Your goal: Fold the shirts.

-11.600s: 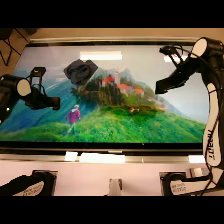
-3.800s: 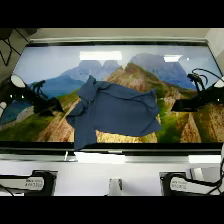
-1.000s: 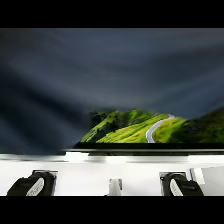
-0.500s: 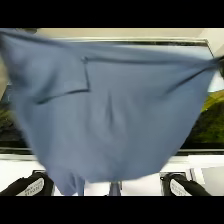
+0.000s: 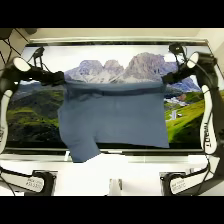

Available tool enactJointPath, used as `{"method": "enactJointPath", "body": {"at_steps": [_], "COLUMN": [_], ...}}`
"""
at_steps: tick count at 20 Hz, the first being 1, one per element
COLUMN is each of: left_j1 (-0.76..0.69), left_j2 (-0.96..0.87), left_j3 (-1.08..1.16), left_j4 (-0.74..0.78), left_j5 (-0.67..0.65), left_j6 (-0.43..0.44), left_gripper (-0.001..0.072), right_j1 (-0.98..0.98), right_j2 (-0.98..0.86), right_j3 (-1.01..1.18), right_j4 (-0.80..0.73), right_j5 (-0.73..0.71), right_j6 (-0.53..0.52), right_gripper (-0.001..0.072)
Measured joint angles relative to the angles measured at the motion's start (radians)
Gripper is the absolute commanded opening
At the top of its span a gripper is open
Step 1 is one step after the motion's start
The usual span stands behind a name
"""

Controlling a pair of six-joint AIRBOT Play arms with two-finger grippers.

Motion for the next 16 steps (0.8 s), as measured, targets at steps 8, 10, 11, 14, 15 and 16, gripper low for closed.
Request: {"method": "enactJointPath", "body": {"at_steps": [8,10,11,14,15,16], "left_j1": [-0.011,-0.006,0.0,0.021,0.024,0.026], "left_j2": [-0.13,-0.13,-0.126,-0.101,-0.099,-0.095], "left_j3": [0.025,0.037,0.042,0.049,0.043,0.034], "left_j4": [-0.024,-0.014,0.013,0.077,0.097,0.107], "left_j5": [0.209,0.115,0.049,-0.175,-0.234,-0.278], "left_j6": [0.008,0.052,0.071,0.082,0.081,0.073], "left_gripper": [0.003,0.003,0.003,0.003,0.003,0.003], "right_j1": [-0.003,-0.004,-0.004,-0.003,-0.004,-0.004], "right_j2": [-0.077,-0.071,-0.058,-0.035,-0.031,-0.031], "right_j3": [-0.005,-0.005,-0.005,-0.011,-0.021,-0.034], "right_j4": [0.002,0.004,0.002,-0.011,-0.015,-0.016], "right_j5": [-0.18,-0.069,0.006,0.243,0.29,0.315], "right_j6": [0.063,0.027,-0.008,-0.086,-0.096,-0.1], "right_gripper": [0.0029,0.003,0.003,0.0029,0.0029,0.0029]}}
